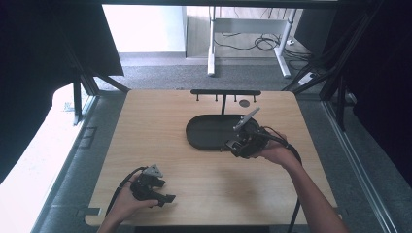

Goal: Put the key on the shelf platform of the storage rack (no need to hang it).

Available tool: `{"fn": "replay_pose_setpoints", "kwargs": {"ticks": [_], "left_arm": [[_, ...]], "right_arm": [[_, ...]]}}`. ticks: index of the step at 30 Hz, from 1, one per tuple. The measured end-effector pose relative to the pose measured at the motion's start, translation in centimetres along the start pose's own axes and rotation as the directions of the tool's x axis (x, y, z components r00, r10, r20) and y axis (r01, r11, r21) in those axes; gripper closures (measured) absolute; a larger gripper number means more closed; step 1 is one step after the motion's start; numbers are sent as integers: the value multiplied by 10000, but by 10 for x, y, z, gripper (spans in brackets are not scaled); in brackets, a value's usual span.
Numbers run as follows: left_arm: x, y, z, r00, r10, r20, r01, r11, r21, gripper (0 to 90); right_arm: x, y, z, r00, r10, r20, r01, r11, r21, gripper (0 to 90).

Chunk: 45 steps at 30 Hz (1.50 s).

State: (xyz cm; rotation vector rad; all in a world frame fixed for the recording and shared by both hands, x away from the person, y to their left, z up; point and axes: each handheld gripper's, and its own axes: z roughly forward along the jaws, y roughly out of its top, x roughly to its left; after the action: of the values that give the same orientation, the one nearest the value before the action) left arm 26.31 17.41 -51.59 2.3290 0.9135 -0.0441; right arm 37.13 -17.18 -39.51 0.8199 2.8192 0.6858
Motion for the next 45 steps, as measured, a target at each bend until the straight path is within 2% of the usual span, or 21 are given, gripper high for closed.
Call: {"fn": "replay_pose_setpoints", "kwargs": {"ticks": [13, 23, 30, 32, 38, 45], "left_arm": [[0, 0, 0, 10000, -55, 0, 55, 9999, -108, 261], [2, -1, -1, 10000, -33, 1, 33, 10000, -85, 261], [2, -1, -2, 10000, -20, 29, 20, 10000, -67, 261], [2, -1, -2, 10000, -25, 9, 25, 10000, -65, 261], [3, -1, -2, 10000, -43, 34, 43, 10000, -18, 261], [3, -2, -2, 10000, -60, 3, 60, 10000, -24, 261]], "right_arm": [[-16, 22, -2, 9998, 144, 140, -141, 9998, -155, 496], [-35, 41, 5, 9991, 292, 311, -285, 9993, -232, 496], [-48, 55, 20, 9977, 308, 608, -315, 9995, 95, 496], [-52, 58, 25, 9974, 431, 579, -431, 9991, -14, 496], [-61, 61, 39, 9953, 519, 816, -536, 9984, 180, 496], [-67, 63, 52, 9938, 672, 889, -701, 9971, 304, 496]]}}
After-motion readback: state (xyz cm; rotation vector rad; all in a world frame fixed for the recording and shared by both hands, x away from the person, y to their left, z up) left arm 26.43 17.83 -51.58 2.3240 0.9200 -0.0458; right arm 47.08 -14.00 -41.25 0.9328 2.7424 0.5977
